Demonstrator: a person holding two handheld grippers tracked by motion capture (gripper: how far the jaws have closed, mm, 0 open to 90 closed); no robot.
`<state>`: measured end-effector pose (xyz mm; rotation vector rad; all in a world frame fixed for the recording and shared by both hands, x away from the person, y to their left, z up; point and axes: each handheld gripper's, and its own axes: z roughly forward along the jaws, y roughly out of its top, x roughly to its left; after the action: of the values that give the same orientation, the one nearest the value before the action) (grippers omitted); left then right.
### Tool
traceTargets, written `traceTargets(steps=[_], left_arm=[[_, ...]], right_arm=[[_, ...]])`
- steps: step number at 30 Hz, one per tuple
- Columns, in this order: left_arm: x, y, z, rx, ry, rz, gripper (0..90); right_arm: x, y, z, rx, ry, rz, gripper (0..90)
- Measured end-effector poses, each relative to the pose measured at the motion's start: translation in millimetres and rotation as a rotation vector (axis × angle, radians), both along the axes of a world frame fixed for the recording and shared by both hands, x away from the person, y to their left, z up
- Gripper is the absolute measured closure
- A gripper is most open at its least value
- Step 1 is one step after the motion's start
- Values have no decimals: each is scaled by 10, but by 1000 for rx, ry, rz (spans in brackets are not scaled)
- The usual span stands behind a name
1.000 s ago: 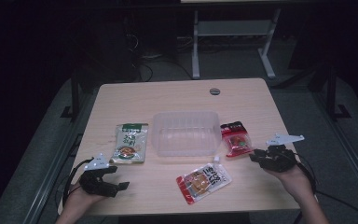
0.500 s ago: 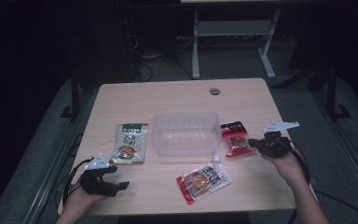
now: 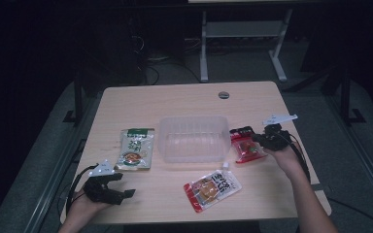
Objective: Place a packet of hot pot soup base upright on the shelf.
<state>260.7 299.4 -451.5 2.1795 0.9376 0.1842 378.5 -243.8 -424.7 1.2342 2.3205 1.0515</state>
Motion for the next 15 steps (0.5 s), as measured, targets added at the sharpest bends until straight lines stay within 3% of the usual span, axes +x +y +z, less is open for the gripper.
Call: traceTargets(steps=[9, 12, 15], left_arm=[[-1, 8, -10, 4, 11, -3, 157], [-3, 8, -11, 4, 13, -2, 157], [1, 11, -17, 9, 18, -4, 157]], right_arm=[[258, 229, -173, -30, 37, 15, 897], [277, 269, -241, -70, 61, 15, 897], [281, 264, -262, -66, 65, 11, 897]])
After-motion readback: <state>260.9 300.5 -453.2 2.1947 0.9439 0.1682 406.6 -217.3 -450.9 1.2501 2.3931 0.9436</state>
